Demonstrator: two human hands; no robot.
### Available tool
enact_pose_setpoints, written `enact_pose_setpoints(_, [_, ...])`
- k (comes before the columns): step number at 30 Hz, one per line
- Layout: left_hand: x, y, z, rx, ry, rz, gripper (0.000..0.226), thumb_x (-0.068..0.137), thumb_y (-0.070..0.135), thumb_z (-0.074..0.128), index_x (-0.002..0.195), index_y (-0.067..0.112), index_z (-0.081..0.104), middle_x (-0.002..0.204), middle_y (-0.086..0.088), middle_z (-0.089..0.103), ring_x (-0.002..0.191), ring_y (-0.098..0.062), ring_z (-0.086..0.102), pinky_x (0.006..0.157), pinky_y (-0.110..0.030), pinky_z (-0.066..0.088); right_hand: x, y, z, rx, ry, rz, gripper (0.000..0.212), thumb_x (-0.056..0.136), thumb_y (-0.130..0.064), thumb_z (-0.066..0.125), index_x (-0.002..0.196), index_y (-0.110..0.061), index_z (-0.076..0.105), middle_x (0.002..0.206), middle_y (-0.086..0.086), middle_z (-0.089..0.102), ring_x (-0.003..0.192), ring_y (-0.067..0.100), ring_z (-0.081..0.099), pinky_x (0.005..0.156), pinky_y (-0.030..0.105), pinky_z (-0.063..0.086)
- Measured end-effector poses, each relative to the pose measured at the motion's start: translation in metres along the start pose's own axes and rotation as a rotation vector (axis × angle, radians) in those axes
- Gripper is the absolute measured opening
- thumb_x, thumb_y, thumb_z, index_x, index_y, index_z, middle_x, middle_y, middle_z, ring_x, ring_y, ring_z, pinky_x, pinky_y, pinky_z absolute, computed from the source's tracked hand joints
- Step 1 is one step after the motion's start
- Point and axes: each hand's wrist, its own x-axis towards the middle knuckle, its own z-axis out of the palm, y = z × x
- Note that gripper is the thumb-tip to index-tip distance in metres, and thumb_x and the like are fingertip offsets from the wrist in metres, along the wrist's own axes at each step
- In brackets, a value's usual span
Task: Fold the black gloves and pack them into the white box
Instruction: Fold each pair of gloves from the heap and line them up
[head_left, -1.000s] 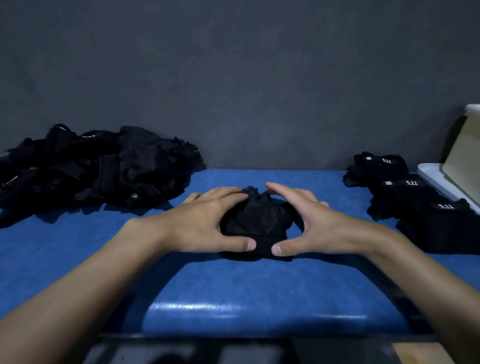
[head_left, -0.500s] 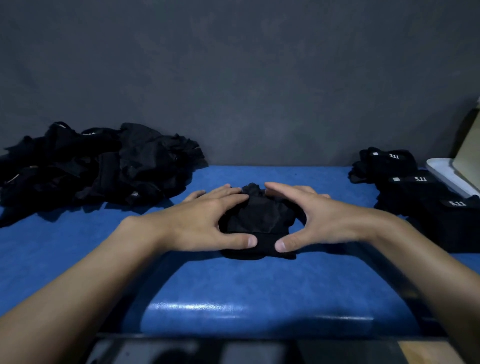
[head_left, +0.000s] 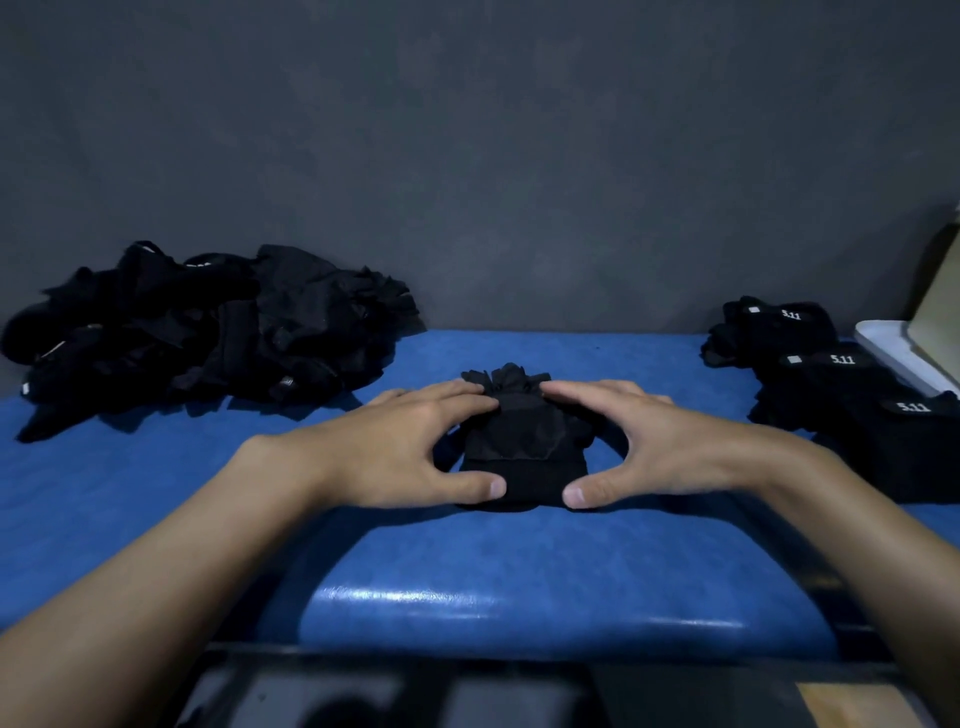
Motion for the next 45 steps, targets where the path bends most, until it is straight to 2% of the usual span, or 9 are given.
enact_pose_setpoints(3, [-0.006, -0.001, 0.0, -0.072, 0.067, 0.041, 0.094, 0.07, 0.08, 0.052, 0.151, 0.036, 0.033, 0.158, 0.016, 0.026, 0.145, -0.003, 0.025, 0.12, -0.029, 0.023, 0.002, 0.0, 0.001, 0.066, 0.03, -0.036, 0.092, 0.048, -0.077, 0.074, 0.124, -0.08, 0.021, 0.145, -0.02, 0.025, 0.14, 0.017, 0.024, 0.118, 0.044, 0.026])
enact_pose_setpoints(10, [-0.03, -0.006, -0.02, -0.062, 0.349, 0.105, 0.055, 0.087, 0.058, 0.059, 0.132, 0.026, 0.06, 0.13, 0.017, 0.056, 0.124, 0.002, 0.045, 0.104, -0.009, 0.032, 0.011, -0.017, 0.006, 0.1, 0.273, -0.216, 0.054, 0.06, -0.074, 0.062, 0.112, -0.061, 0.053, 0.123, -0.036, 0.05, 0.13, -0.007, 0.035, 0.115, 0.037, 0.03])
enact_pose_setpoints(15, [-0.059, -0.03, -0.044, 0.067, 0.523, -0.012, 0.047, 0.089, 0.055, 0.047, 0.122, 0.027, 0.067, 0.123, 0.019, 0.058, 0.121, -0.006, 0.047, 0.105, -0.036, 0.04, 0.026, -0.054, 0.01, 0.204, 0.315, -0.337, 0.028, 0.086, -0.028, 0.072, 0.113, -0.03, 0.066, 0.118, -0.018, 0.064, 0.113, -0.007, 0.054, 0.098, 0.009, 0.037])
enact_pose_setpoints(17, [-0.07, -0.041, -0.05, 0.122, 0.568, -0.08, 0.05, 0.088, 0.055, 0.043, 0.123, 0.028, 0.066, 0.126, 0.017, 0.055, 0.125, -0.009, 0.043, 0.106, -0.038, 0.037, 0.037, -0.071, 0.014, 0.178, 0.313, -0.366, 0.028, 0.087, -0.024, 0.07, 0.115, -0.028, 0.066, 0.12, -0.017, 0.063, 0.111, -0.009, 0.054, 0.096, 0.004, 0.035])
enact_pose_setpoints(23, [-0.087, -0.069, -0.058, 0.181, 0.593, -0.328, 0.047, 0.094, 0.044, 0.054, 0.139, 0.029, 0.051, 0.143, 0.004, 0.046, 0.137, -0.02, 0.034, 0.111, -0.04, 0.031, 0.079, -0.123, 0.028, 0.079, 0.288, -0.442, 0.036, 0.084, -0.041, 0.067, 0.119, -0.036, 0.061, 0.124, -0.023, 0.053, 0.125, 0.004, 0.046, 0.111, 0.038, 0.034])
enact_pose_setpoints(32, [-0.084, -0.087, -0.06, 0.05, 0.564, -0.456, 0.047, 0.095, 0.044, 0.05, 0.141, 0.035, 0.046, 0.138, -0.006, 0.054, 0.129, -0.029, 0.047, 0.109, -0.046, 0.037, 0.107, -0.163, 0.032, 0.027, 0.283, -0.428, 0.043, 0.088, -0.035, 0.067, 0.13, -0.032, 0.056, 0.147, -0.014, 0.037, 0.139, 0.008, 0.026, 0.116, 0.045, 0.023])
enact_pose_setpoints(35, [-0.082, -0.086, -0.061, -0.015, 0.621, -0.399, 0.043, 0.096, 0.039, 0.052, 0.136, 0.023, 0.056, 0.137, 0.002, 0.054, 0.128, -0.022, 0.049, 0.108, -0.047, 0.038, 0.109, -0.159, 0.034, 0.045, 0.32, -0.425, 0.045, 0.087, -0.034, 0.066, 0.131, -0.031, 0.055, 0.141, -0.015, 0.042, 0.135, 0.01, 0.033, 0.115, 0.045, 0.027])
enact_pose_setpoints(38, [-0.08, -0.081, -0.061, -0.093, 0.675, -0.317, 0.041, 0.097, 0.033, 0.053, 0.133, 0.016, 0.06, 0.135, 0.009, 0.052, 0.127, -0.013, 0.05, 0.109, -0.032, 0.038, 0.108, -0.155, 0.032, 0.085, 0.364, -0.427, 0.048, 0.087, -0.034, 0.065, 0.133, -0.032, 0.052, 0.136, -0.015, 0.046, 0.131, 0.011, 0.04, 0.112, 0.045, 0.032])
enact_pose_setpoints(45, [-0.079, -0.065, -0.059, -0.277, 0.689, -0.038, 0.027, 0.094, 0.004, 0.057, 0.112, 0.016, 0.074, 0.116, 0.02, 0.061, 0.107, 0.003, 0.058, 0.091, -0.013, 0.041, 0.098, -0.142, 0.021, 0.074, 0.454, -0.367, 0.073, 0.086, -0.028, 0.067, 0.148, -0.035, 0.029, 0.145, -0.015, 0.041, 0.132, 0.015, 0.032, 0.114, 0.045, 0.029])
